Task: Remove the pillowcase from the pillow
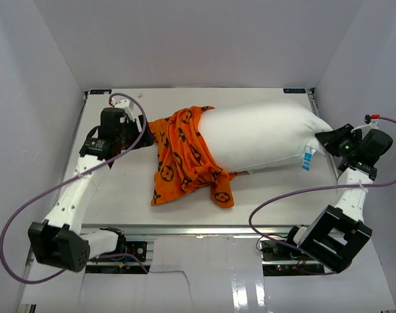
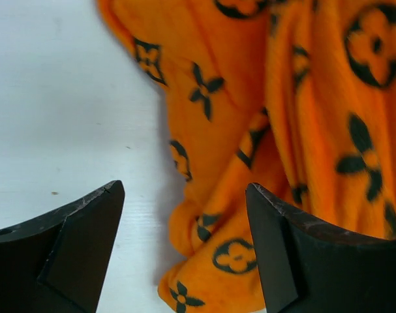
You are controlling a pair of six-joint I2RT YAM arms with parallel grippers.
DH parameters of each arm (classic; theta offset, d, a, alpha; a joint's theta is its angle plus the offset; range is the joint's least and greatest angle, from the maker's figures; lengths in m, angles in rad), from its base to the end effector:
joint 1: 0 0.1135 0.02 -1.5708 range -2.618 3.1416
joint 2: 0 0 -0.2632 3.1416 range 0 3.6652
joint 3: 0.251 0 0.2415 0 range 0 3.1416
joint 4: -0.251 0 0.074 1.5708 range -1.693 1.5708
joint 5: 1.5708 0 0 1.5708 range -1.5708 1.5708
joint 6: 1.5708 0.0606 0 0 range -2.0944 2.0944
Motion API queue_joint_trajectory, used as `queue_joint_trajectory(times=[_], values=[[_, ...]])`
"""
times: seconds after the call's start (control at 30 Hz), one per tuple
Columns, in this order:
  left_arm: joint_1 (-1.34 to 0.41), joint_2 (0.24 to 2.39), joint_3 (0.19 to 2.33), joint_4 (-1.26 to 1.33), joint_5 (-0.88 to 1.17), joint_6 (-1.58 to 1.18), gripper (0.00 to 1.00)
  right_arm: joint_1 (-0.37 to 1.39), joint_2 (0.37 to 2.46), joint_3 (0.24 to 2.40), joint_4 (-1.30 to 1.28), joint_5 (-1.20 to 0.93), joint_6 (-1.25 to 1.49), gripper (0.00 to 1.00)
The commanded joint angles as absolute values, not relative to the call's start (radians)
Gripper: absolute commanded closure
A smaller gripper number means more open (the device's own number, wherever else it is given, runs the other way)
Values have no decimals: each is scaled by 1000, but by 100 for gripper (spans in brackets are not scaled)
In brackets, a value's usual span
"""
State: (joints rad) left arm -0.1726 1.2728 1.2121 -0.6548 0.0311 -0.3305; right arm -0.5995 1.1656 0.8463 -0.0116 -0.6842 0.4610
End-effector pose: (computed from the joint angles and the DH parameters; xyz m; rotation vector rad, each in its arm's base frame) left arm 0.2769 -0.0502 0.3225 -0.1654 2.2978 -0.2960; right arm 0.2458 -0.1216 0.2996 0.5167 1.7877 0.5516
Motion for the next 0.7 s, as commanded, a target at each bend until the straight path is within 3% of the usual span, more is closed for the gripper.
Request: queue_joint_trajectory(times=[0.0, 0.33, 0.6, 0.67], values=[[-248, 1149, 1067, -604, 66, -353, 13, -595, 1144, 857, -38, -539, 414, 92], [-420, 1074, 867, -503, 218, -435, 13, -586, 1095, 853, -74, -549, 413, 92], [-526, 1124, 775, -489, 57, -499, 14, -586, 1086, 874, -95, -554, 407, 92], [-531, 1146, 761, -479, 37, -511, 20, -587, 1091, 877, -95, -549, 408, 92]])
